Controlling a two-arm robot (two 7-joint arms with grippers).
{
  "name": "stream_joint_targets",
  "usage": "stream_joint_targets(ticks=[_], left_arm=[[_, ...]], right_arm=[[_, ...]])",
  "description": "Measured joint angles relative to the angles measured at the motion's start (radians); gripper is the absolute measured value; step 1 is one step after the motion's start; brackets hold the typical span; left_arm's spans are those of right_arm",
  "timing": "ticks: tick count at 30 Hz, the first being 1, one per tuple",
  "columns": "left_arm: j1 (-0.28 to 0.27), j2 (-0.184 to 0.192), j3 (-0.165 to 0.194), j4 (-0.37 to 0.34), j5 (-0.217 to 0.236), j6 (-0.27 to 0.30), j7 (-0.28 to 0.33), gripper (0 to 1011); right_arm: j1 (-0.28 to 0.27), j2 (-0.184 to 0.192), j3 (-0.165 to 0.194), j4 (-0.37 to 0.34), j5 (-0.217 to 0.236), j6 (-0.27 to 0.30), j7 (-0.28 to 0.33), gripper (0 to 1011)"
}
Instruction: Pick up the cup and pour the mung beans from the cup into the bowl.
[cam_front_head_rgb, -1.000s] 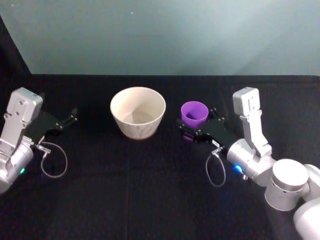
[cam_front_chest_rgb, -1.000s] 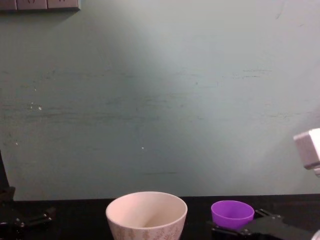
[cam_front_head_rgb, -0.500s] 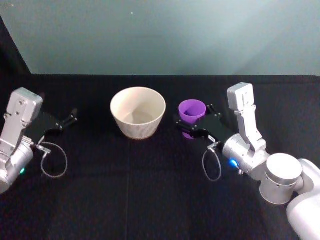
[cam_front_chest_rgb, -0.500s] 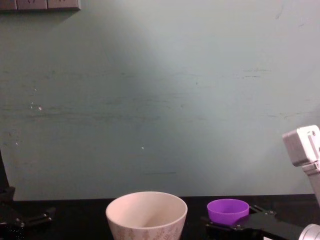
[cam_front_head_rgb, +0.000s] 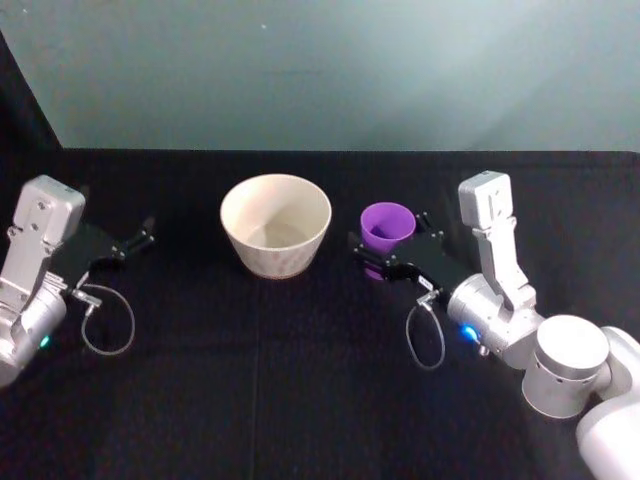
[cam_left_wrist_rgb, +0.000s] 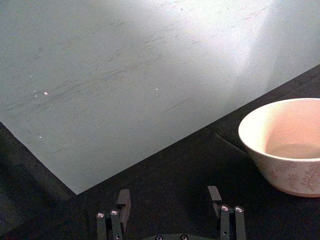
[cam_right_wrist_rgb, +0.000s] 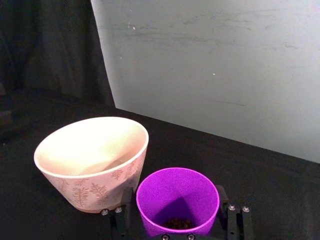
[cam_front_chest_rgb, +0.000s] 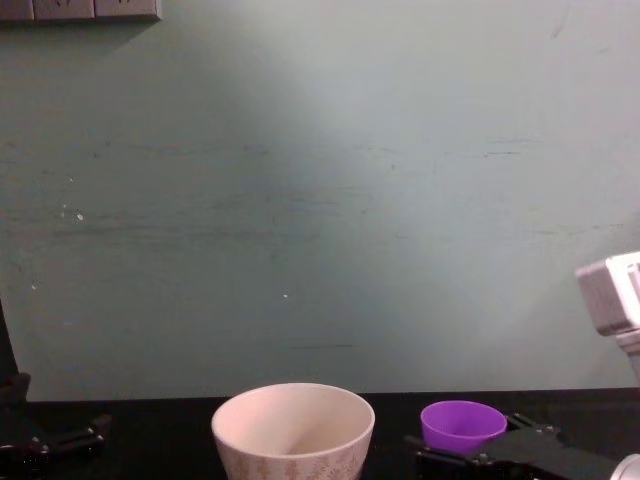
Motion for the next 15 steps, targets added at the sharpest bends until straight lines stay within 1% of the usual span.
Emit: stream_joint_targets(ticks=[9,10,11,15], left_arm=[[0.0,0.0,0.0,0.0,0.0,0.0,0.0,1000],[0.0,0.0,0.0,0.0,0.0,0.0,0.0,1000],[0.0,0.0,0.0,0.0,0.0,0.0,0.0,1000],[0.0,0.0,0.0,0.0,0.0,0.0,0.0,1000]], right_arm=[[-0.013,-0.008,0.02,-0.01,-0.012,0.002,0.007,995],[-0.013,-0.01,0.022,-0.008,-0.015,0.003,0.008,985],[-0.013,-0.012,0.023,-0.007,-0.018,0.005,0.008,950],[-0.01,-0.019,0.029,0.003,-0.026,0.015,0.011,862]])
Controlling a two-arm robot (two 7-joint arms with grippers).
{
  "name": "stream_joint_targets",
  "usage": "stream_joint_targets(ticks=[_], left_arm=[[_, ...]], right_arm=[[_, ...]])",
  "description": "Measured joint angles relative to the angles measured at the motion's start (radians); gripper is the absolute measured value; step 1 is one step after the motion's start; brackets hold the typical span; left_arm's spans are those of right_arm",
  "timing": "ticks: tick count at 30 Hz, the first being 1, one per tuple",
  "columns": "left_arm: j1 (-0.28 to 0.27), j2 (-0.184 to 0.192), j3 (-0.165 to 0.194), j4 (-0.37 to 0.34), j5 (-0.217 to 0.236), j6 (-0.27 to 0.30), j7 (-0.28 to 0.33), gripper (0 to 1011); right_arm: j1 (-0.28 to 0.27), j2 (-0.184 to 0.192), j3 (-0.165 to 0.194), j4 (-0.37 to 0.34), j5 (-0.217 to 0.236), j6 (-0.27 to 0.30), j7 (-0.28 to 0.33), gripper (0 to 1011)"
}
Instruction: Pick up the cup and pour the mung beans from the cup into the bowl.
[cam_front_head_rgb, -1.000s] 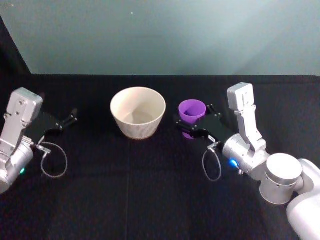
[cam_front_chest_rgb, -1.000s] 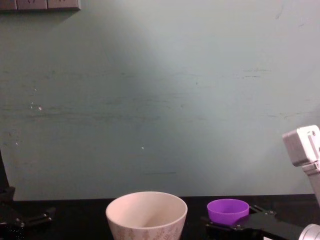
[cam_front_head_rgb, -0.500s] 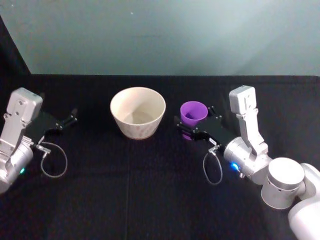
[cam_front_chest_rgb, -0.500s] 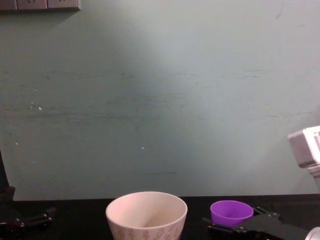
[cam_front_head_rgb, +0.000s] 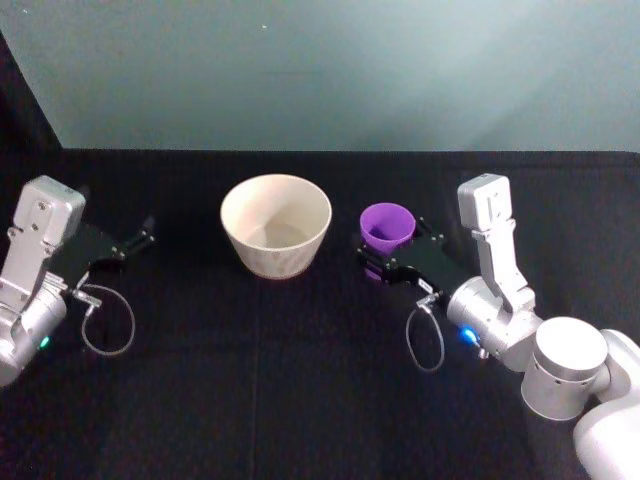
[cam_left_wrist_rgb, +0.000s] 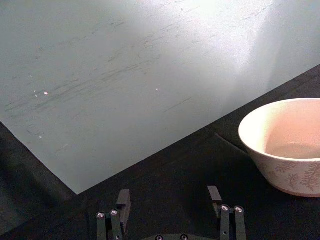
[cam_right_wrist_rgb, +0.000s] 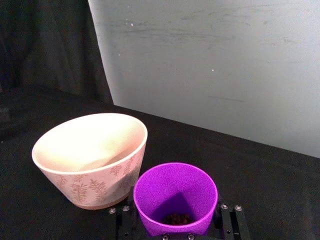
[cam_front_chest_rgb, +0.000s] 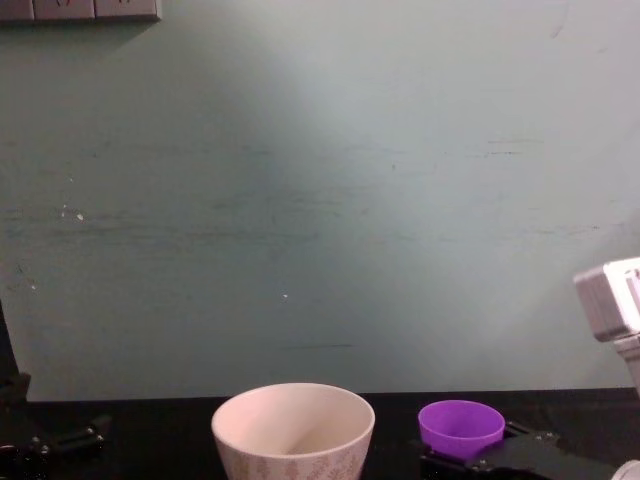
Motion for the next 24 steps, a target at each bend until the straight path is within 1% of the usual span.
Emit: stream_joint_targets(ticks=[2,5,8,10,11,13,17,18,21,24], left_arm=[[0.0,0.0,0.0,0.0,0.0,0.0,0.0,1000],[0.0,0.0,0.0,0.0,0.0,0.0,0.0,1000],[0.0,0.0,0.0,0.0,0.0,0.0,0.0,1000],[0.0,0.0,0.0,0.0,0.0,0.0,0.0,1000],[0.0,0.0,0.0,0.0,0.0,0.0,0.0,1000],[0.0,0.0,0.0,0.0,0.0,0.0,0.0,1000],[0.0,0.0,0.0,0.0,0.0,0.0,0.0,1000],[0.0,0.0,0.0,0.0,0.0,0.0,0.0,1000],[0.0,0.0,0.0,0.0,0.0,0.0,0.0,1000],[0.0,0.0,0.0,0.0,0.0,0.0,0.0,1000]], right_arm=[[0.002,-0.004,0.002,0.003,-0.004,0.004,0.004,812],[0.002,-0.008,0.006,0.004,-0.01,0.007,0.007,765],[-0.002,-0.008,0.011,-0.011,-0.014,0.013,0.009,752],[-0.011,-0.003,0.018,-0.042,-0.017,0.018,0.008,743],[-0.011,-0.003,0.018,-0.042,-0.017,0.018,0.008,738],[-0.028,0.009,0.032,-0.102,-0.018,0.027,0.004,735],[-0.045,0.023,0.048,-0.166,-0.017,0.035,-0.001,731],[-0.052,0.028,0.056,-0.191,-0.011,0.04,-0.001,731],[-0.062,0.037,0.07,-0.234,0.005,0.055,0.002,731],[-0.065,0.043,0.077,-0.257,0.014,0.068,0.004,731]])
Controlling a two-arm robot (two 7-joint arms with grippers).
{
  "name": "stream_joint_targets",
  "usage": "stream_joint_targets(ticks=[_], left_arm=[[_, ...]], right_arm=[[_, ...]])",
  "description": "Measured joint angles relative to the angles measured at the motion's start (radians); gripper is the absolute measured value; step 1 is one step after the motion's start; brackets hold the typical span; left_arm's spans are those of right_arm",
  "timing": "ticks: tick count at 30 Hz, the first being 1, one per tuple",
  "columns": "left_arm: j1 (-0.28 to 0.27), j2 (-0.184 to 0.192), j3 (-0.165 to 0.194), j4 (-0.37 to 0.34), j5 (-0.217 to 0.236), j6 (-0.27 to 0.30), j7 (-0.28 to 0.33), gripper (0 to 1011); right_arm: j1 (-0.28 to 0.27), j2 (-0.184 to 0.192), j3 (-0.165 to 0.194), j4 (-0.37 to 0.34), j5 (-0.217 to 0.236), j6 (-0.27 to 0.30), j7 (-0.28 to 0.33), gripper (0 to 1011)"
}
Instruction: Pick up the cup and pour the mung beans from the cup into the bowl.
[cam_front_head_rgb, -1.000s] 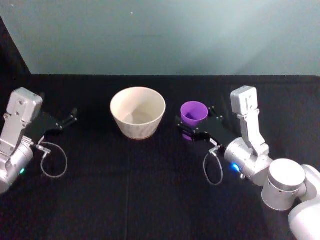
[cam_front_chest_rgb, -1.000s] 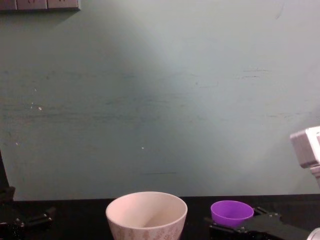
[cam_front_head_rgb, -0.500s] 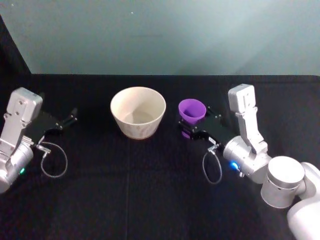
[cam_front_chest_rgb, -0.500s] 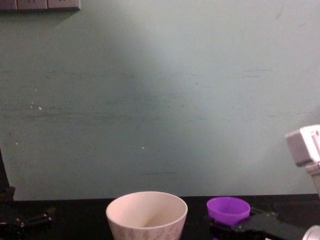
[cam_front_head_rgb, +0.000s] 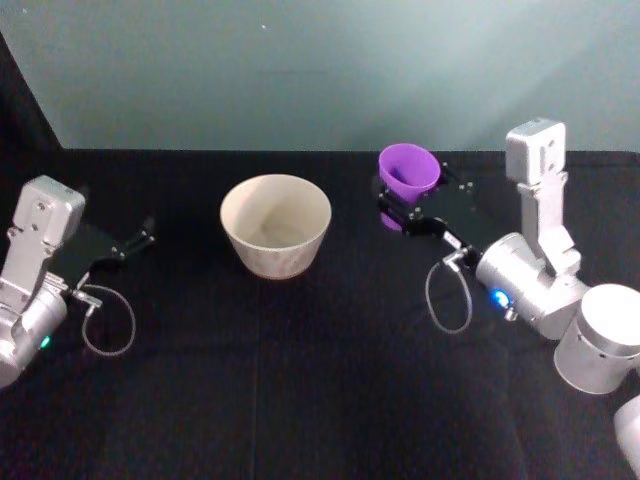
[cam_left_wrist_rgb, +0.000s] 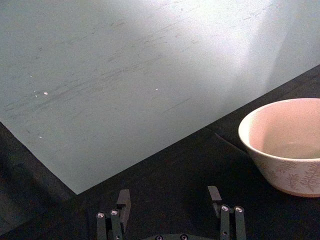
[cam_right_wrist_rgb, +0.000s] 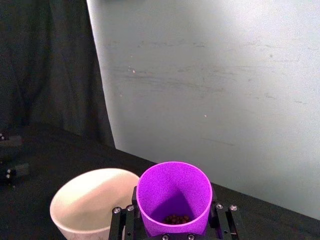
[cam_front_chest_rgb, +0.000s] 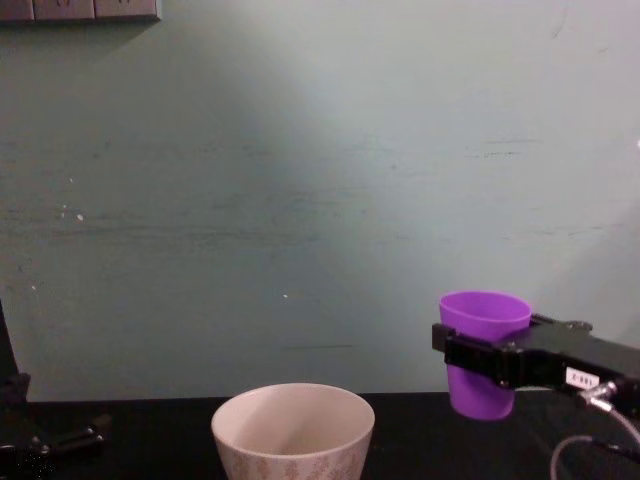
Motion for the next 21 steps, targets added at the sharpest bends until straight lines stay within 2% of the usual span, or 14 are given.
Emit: stream_joint_targets(ticks=[6,21], left_arm=[[0.0,0.0,0.0,0.0,0.0,0.0,0.0,1000],[0.0,0.0,0.0,0.0,0.0,0.0,0.0,1000]], right_arm=[[-0.001,0.006,0.007,-0.027,0.017,0.034,0.0,731],[-0.001,0.006,0.006,-0.025,0.016,0.031,-0.002,731]])
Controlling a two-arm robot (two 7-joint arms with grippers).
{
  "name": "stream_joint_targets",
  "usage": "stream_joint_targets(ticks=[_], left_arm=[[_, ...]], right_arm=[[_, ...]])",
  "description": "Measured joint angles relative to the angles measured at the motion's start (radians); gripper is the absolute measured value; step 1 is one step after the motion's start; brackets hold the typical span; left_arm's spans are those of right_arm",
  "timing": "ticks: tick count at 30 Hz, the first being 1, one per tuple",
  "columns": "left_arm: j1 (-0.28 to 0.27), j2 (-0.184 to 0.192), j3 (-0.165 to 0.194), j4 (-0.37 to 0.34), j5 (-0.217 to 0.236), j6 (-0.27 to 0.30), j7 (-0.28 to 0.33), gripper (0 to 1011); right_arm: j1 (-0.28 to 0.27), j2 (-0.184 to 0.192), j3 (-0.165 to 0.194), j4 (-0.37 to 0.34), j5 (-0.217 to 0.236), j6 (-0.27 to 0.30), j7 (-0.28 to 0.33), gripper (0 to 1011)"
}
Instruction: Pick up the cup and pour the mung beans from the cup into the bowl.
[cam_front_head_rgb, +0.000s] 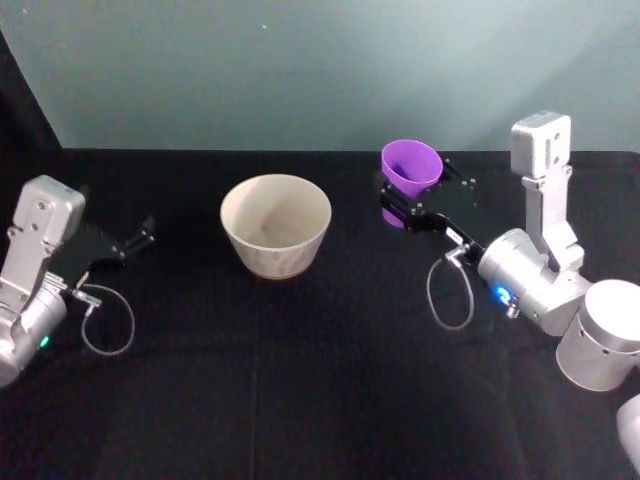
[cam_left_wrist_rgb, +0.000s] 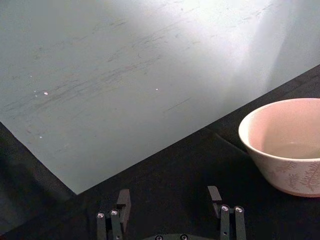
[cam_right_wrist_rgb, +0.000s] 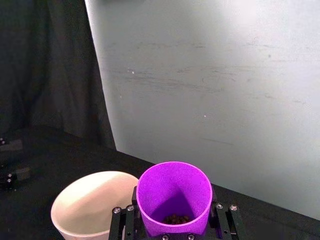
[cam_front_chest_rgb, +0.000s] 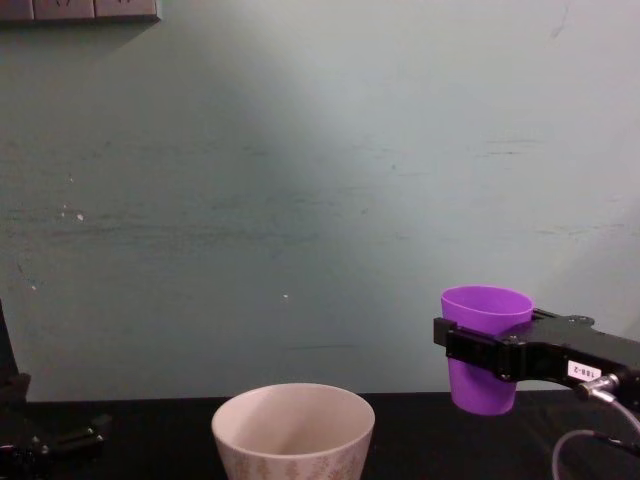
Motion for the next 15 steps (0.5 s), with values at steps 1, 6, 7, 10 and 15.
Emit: stream_joint_targets(ticks=[1,6,7,10,15], left_arm=[[0.0,0.0,0.0,0.0,0.0,0.0,0.0,1000],[0.0,0.0,0.0,0.0,0.0,0.0,0.0,1000],[0.0,0.0,0.0,0.0,0.0,0.0,0.0,1000],[0.0,0.0,0.0,0.0,0.0,0.0,0.0,1000],[0.0,0.0,0.0,0.0,0.0,0.0,0.0,1000]], right_arm=[[0.0,0.0,0.0,0.0,0.0,-0.001,0.0,731],[0.0,0.0,-0.001,0.001,0.0,-0.002,-0.001,731],[0.0,0.0,-0.001,0.001,-0.001,-0.002,-0.001,731],[0.0,0.0,-0.001,0.001,-0.001,-0.002,-0.001,731],[0.0,0.0,-0.001,0.002,-0.001,-0.003,-0.001,731]])
